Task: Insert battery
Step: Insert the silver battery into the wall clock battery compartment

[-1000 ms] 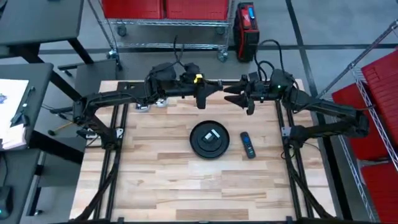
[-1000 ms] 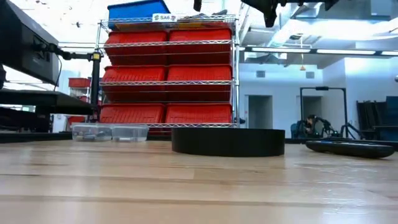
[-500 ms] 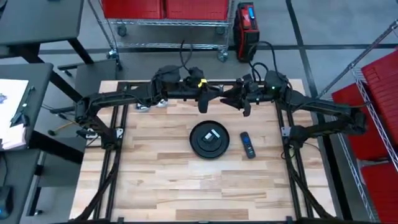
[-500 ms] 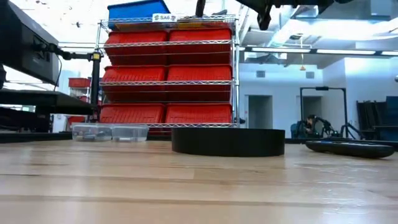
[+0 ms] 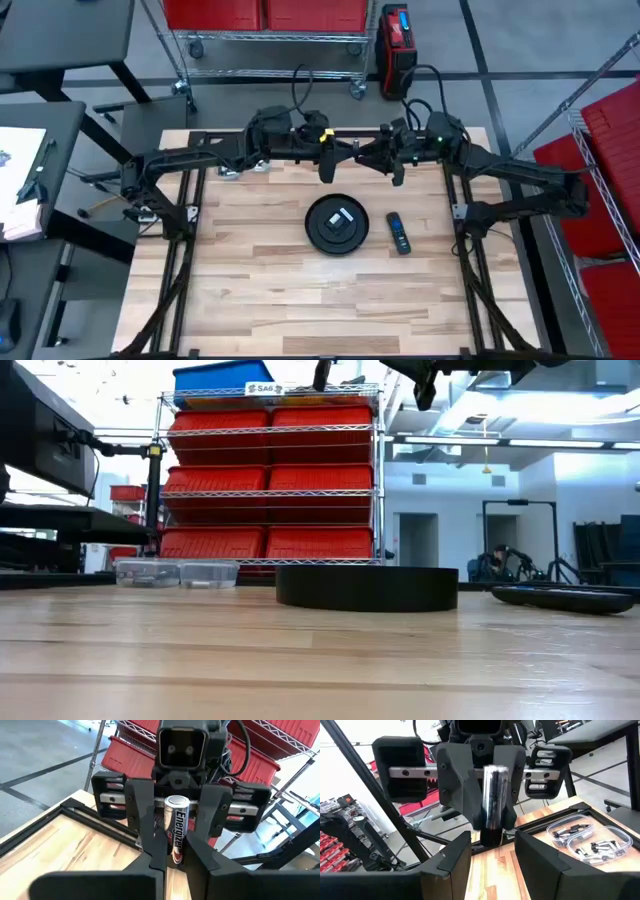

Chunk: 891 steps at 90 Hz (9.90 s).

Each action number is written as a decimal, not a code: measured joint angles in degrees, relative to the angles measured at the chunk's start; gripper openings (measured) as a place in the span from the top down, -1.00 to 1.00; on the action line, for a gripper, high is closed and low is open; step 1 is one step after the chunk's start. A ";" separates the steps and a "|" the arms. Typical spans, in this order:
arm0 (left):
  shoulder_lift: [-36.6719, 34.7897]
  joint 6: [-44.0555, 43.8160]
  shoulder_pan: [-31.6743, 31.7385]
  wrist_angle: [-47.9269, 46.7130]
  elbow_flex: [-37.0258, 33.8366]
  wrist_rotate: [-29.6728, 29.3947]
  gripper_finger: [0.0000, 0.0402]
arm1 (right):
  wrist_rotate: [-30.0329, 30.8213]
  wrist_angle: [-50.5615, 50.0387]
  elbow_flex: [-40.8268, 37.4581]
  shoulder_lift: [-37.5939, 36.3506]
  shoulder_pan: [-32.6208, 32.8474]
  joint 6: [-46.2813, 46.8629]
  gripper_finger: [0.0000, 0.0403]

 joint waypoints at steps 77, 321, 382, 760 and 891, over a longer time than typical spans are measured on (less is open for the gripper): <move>0.12 -0.47 -0.17 -0.27 0.00 -0.24 0.87 | 0.29 -0.34 -0.02 -0.03 0.00 -0.13 0.90; -2.79 4.80 -0.24 -4.87 -0.20 1.03 0.88 | -0.92 2.09 0.30 -1.81 -0.04 0.04 1.00; -2.56 3.36 -1.14 2.37 -0.17 0.76 0.88 | -0.57 7.81 2.23 -1.03 -0.23 0.06 0.13; -30.93 -14.01 -21.33 -18.04 -42.16 -9.55 0.64 | 13.18 -15.03 -3.13 31.91 17.04 -60.69 0.82; -19.49 -14.06 -14.44 5.30 -41.99 -15.58 0.64 | 6.53 -39.80 -6.13 7.79 -1.92 -31.88 0.81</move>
